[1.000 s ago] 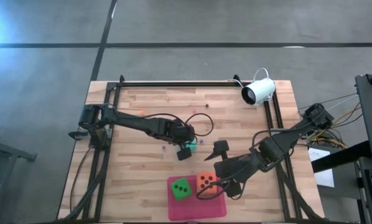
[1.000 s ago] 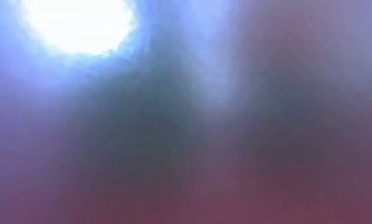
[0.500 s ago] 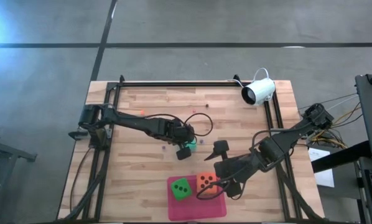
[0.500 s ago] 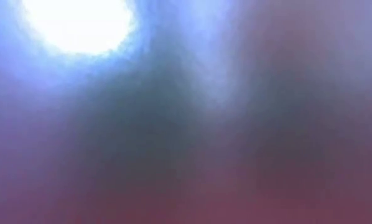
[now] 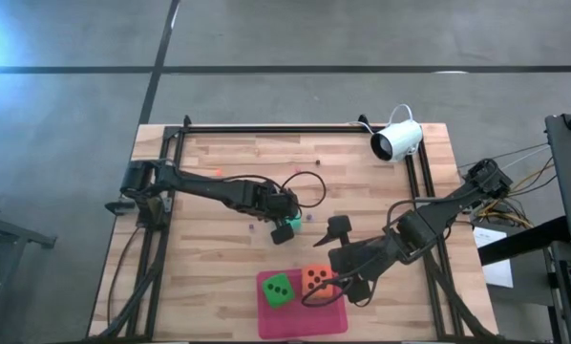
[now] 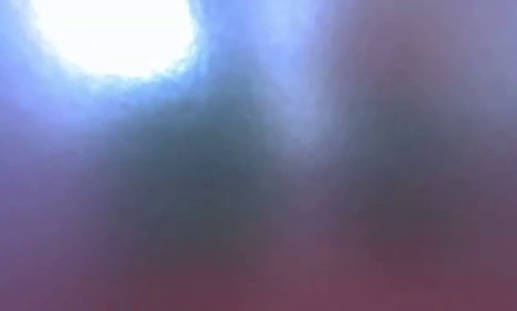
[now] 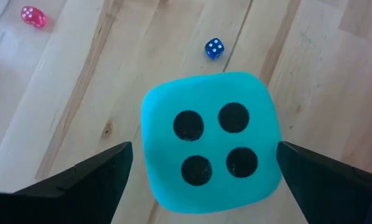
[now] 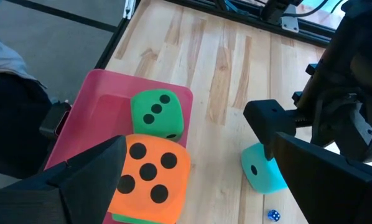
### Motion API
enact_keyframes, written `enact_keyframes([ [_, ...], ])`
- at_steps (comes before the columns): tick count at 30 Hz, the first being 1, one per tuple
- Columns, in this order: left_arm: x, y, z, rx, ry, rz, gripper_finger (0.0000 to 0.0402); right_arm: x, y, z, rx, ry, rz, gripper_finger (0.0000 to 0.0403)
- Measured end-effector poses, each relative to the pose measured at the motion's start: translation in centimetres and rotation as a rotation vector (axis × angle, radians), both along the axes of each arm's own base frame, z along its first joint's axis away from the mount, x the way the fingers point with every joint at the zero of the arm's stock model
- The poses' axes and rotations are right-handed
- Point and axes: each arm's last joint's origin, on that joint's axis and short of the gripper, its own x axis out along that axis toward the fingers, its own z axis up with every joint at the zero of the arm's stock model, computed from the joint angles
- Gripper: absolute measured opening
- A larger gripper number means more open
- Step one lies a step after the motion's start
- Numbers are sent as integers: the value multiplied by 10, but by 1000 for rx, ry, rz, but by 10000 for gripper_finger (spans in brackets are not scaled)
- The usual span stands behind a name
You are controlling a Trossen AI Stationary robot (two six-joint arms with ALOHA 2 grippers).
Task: Pick & Place Dice
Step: Put the light blue dice into the pink bin
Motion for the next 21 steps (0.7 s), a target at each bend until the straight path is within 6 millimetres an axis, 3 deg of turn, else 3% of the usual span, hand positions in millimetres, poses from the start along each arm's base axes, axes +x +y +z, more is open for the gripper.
enact_keyframes([
  [21, 2, -1, 1, -2, -26, -20, 400, 0, 0, 0, 0, 0, 0, 400],
])
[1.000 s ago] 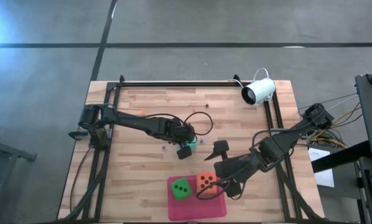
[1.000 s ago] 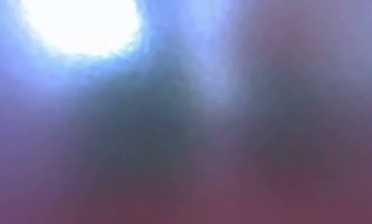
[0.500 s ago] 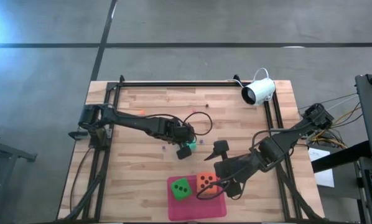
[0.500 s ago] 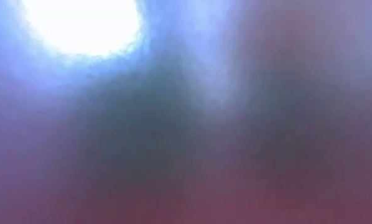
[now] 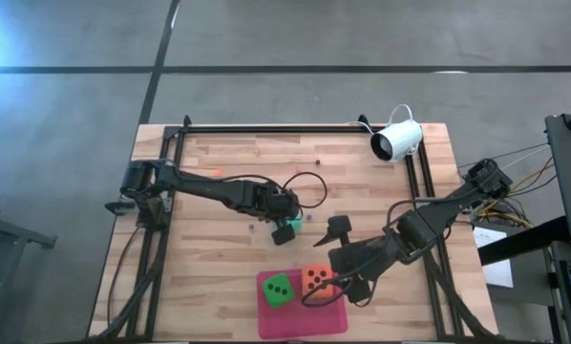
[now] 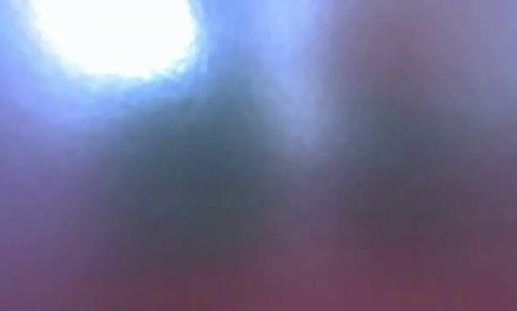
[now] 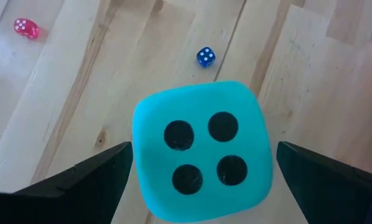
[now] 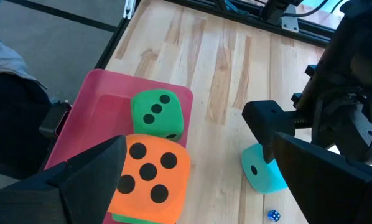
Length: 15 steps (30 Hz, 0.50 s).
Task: Pick & Place Dice
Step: Put the light blue dice into the pink bin
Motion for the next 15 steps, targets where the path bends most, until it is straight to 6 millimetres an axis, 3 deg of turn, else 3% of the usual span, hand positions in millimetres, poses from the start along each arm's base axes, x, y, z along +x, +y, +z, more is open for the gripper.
enact_keyframes([
  [15, -2, 1, -5, 17, 13, 10, 400, 0, 0, 0, 0, 0, 0, 400],
])
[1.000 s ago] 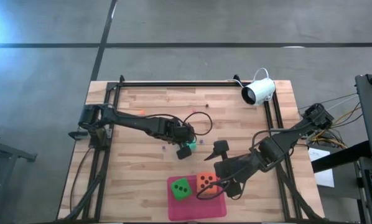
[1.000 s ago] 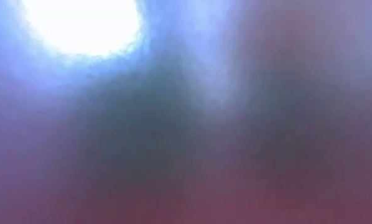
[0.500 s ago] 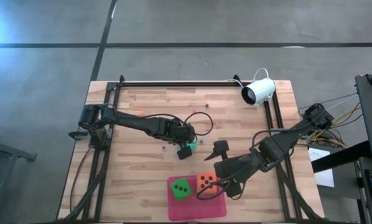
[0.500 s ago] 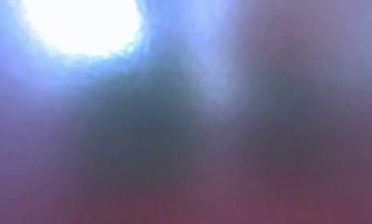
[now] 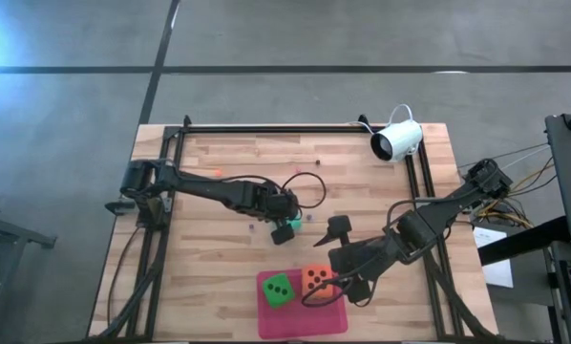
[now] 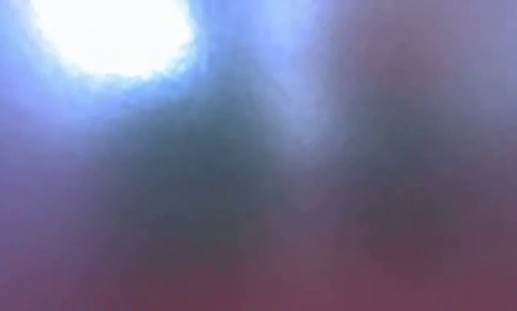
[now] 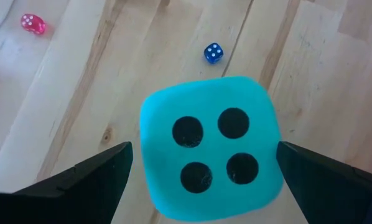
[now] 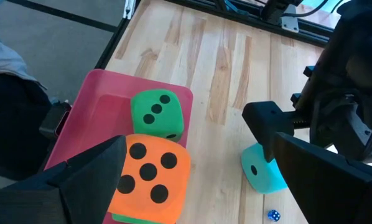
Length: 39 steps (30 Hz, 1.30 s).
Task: Pick & Place Dice
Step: Put the light blue dice into the pink bin
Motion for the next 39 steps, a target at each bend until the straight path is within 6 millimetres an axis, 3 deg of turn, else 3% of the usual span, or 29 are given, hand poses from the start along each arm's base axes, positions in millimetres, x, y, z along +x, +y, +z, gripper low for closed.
enact_keyframes([
  [39, -1, 0, -4, -36, -8, 36, 400, 0, 0, 0, 0, 0, -1, 400],
])
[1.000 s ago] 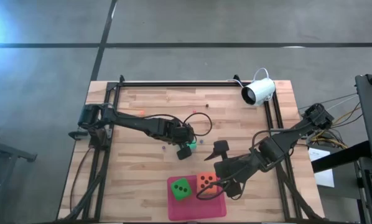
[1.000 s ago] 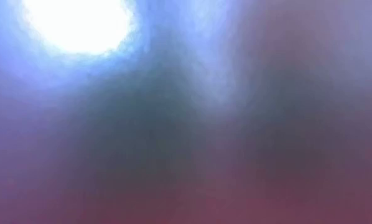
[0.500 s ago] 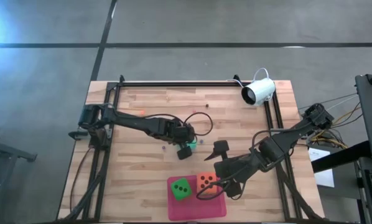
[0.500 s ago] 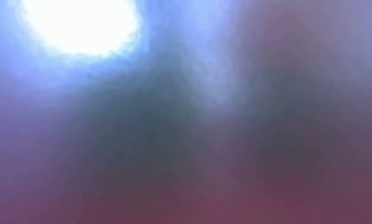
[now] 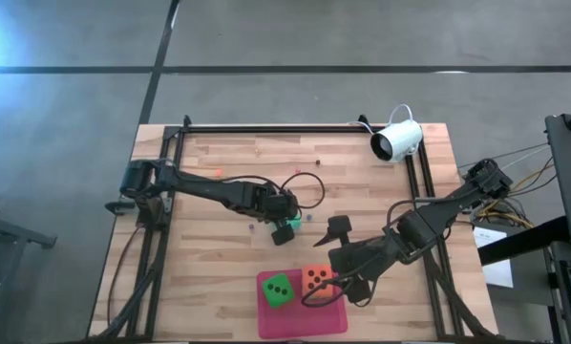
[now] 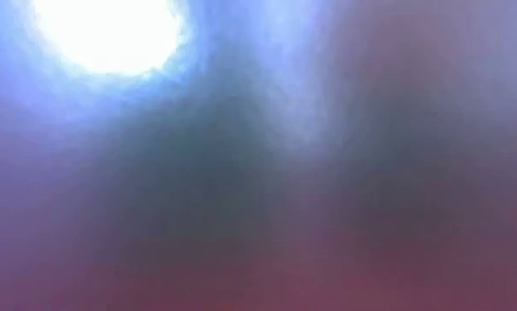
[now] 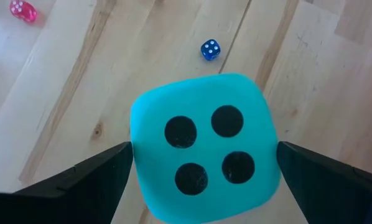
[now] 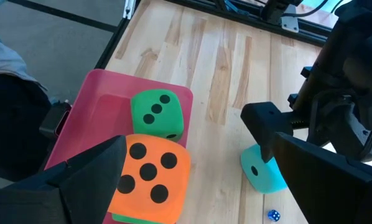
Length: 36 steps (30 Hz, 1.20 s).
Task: Pick & Place Dice
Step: Put the light blue dice into the pink bin
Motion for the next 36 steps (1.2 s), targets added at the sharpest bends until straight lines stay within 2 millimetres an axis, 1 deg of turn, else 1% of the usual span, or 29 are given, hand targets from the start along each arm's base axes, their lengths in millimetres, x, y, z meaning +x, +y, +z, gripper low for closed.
enact_keyframes([
  [11, 0, 0, -1, -8, 1, 19, 400, 0, 0, 0, 0, 0, 0, 400],
  [19, 6, -1, -15, -31, 16, 50, 400, 0, 0, 0, 0, 0, 0, 400],
  [25, 6, -1, -16, -31, 16, 50, 400, 0, 0, 0, 0, 0, 0, 400],
  [36, 5, 0, -17, 26, 30, 52, 400, 0, 0, 0, 0, 0, 1, 400],
])
